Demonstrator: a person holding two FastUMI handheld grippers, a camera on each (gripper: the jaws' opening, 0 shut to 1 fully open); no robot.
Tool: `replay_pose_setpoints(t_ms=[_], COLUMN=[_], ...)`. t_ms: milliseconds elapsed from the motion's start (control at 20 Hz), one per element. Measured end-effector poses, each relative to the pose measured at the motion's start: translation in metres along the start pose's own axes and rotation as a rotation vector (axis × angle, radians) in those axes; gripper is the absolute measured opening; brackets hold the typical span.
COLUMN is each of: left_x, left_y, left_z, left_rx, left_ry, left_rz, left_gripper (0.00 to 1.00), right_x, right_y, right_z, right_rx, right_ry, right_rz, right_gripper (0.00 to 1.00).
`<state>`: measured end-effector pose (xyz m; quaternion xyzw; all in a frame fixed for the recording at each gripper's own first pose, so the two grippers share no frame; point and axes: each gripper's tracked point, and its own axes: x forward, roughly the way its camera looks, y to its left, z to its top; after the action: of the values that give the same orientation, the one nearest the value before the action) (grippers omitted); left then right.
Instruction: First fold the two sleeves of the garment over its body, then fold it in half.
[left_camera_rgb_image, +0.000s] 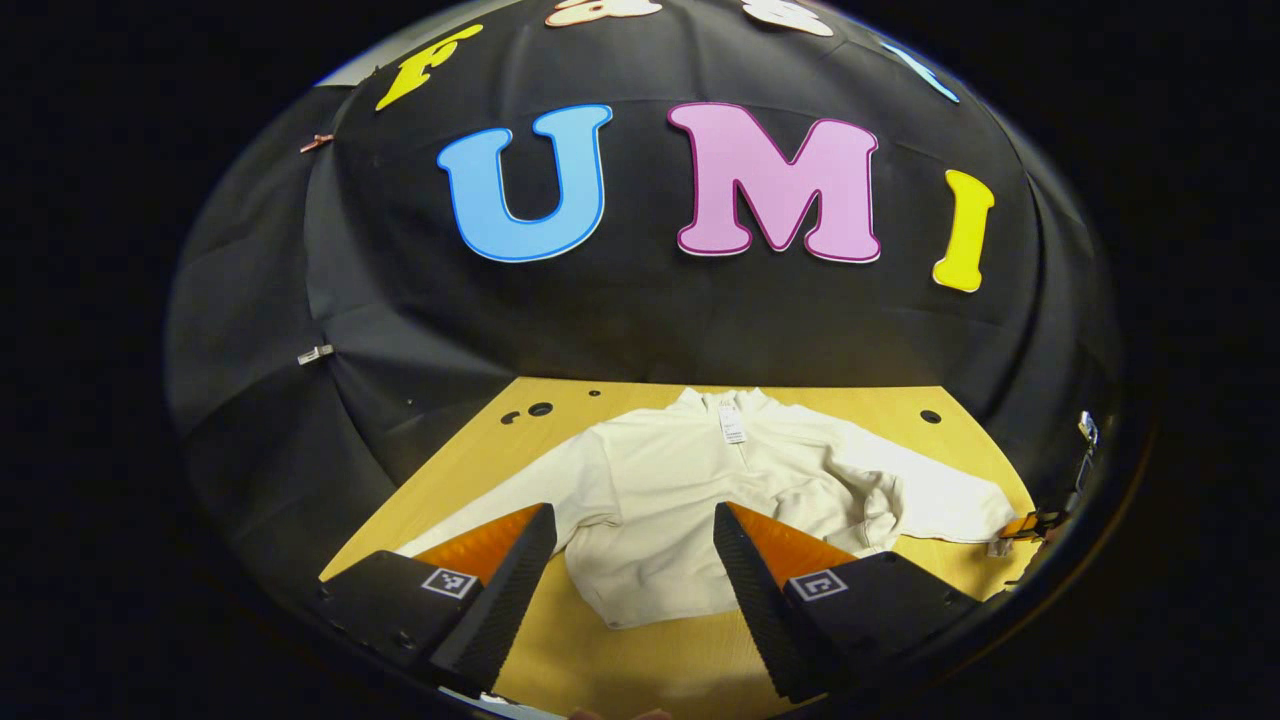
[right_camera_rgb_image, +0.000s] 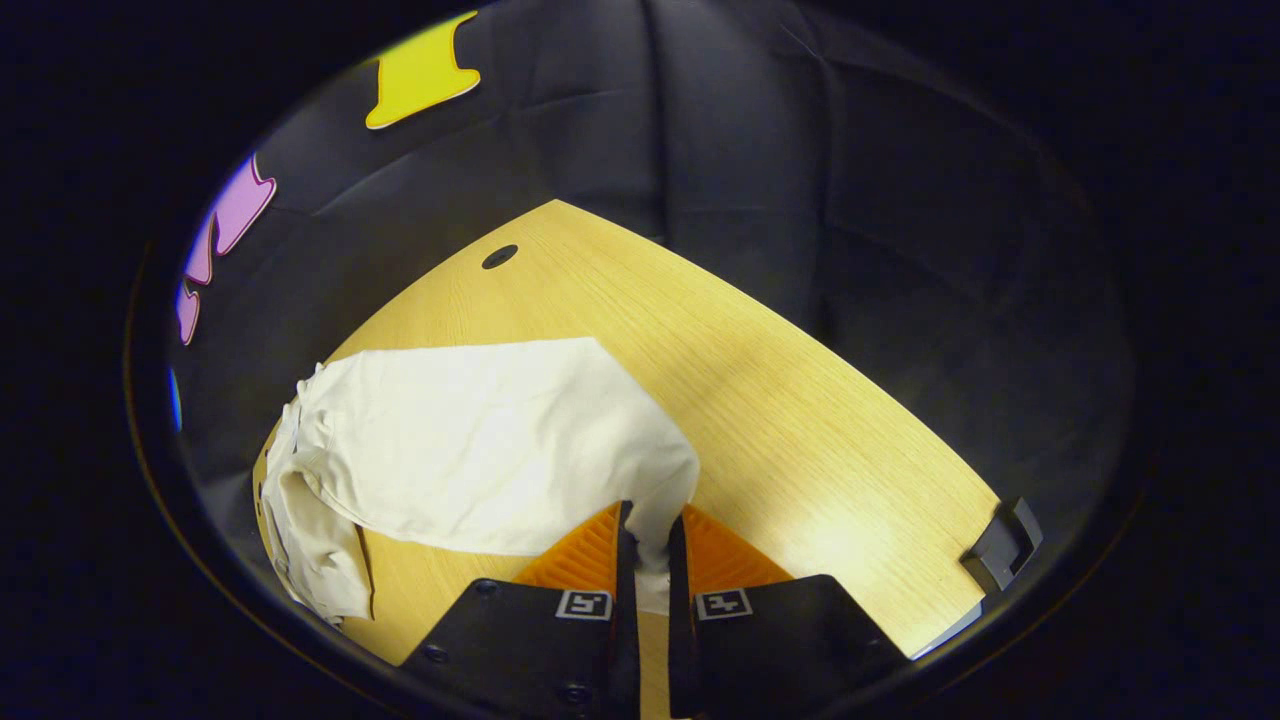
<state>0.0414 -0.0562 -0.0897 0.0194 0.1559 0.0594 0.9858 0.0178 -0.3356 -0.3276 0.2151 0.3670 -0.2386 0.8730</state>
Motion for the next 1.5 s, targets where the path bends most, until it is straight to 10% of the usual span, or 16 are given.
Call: replay_pose_setpoints(t_ms=[700, 1150, 1500], left_x=[-0.014, -0.027, -0.026], left_y=[0.077, 0.130, 0.174], left_z=[-0.006, -0.019, -0.022], left_rx=[-0.091, -0.171, -0.184], left_ry=[-0.027, -0.024, -0.032], left_rz=[0.073, 0.142, 0.191], left_gripper=[0.97, 0.97, 0.92], right_x=[-0.057, -0.078, -0.098], right_y=[0.136, 0.312, 0.468], right_z=[0.114, 0.168, 0.131], right_rx=[-0.213, -0.389, -0.582], right_ry=[-0.207, -0.311, -0.336], right_rz=[0.130, 0.316, 0.475], right_gripper=[0.13, 0.13, 0.12])
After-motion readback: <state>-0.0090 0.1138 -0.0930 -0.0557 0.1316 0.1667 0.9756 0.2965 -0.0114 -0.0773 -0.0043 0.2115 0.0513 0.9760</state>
